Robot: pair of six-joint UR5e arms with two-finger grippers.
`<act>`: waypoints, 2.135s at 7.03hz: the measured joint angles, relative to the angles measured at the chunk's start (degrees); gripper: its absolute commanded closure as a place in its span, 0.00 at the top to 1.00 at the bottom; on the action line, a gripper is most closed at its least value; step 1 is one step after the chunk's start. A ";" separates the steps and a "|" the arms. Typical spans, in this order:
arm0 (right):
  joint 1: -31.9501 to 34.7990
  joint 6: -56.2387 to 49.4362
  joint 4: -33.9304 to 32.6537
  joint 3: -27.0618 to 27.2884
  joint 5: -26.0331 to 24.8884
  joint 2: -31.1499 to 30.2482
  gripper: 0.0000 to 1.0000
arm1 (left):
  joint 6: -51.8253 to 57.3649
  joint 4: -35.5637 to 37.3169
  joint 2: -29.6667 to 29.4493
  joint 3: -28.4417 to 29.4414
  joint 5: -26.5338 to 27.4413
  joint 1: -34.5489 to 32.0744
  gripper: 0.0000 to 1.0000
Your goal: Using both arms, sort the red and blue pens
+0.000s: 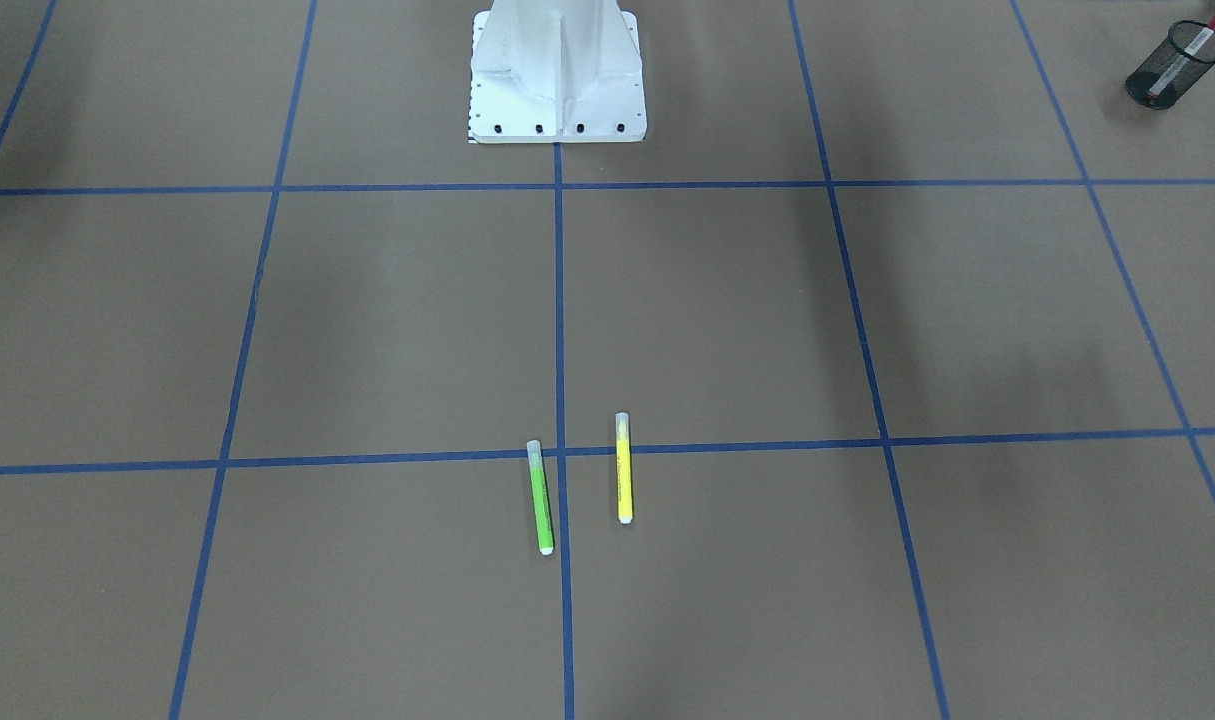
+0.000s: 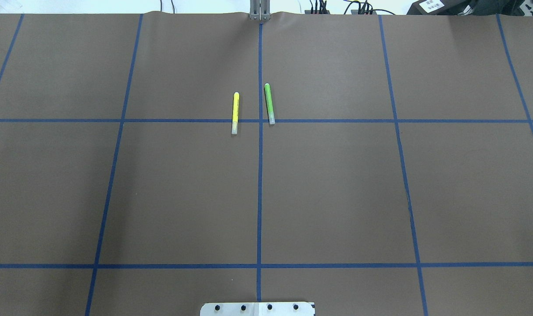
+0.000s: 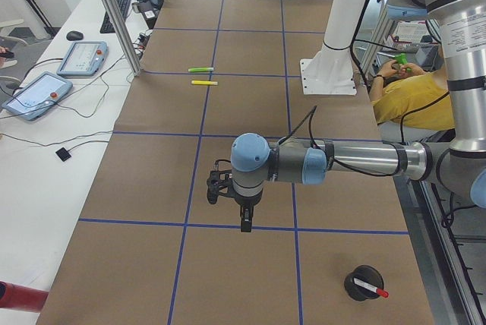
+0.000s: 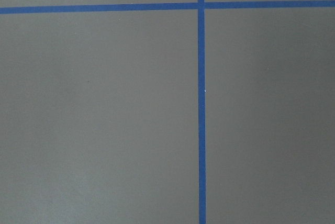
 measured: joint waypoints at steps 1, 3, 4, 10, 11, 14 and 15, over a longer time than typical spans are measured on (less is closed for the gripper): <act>-0.01 -0.19 0.01 -0.12 0.03 -0.19 0.05 | 0.00 0.01 0.15 -0.18 0.00 0.00 1.00; -0.05 -0.28 -0.01 -0.27 0.21 -0.24 0.99 | 0.00 0.03 0.45 -0.61 -0.18 0.00 1.00; -0.03 -1.06 -0.03 -0.37 0.25 -0.27 1.00 | 0.00 0.04 0.48 -0.68 -0.23 0.00 1.00; 0.14 -4.51 -0.63 -0.61 0.38 1.88 1.00 | -0.04 0.05 0.51 -0.77 -0.26 0.00 1.00; 0.31 -4.51 -1.85 -0.56 0.43 4.50 1.00 | -0.02 0.05 0.51 -0.75 -0.26 0.00 1.00; 8.34 -4.58 -9.41 -0.31 -1.83 17.35 1.00 | -0.04 0.11 0.51 -0.02 -0.26 0.06 1.00; 12.08 -4.58 -11.39 -0.41 -2.33 22.36 1.00 | -0.04 0.13 0.51 0.45 -0.26 0.07 1.00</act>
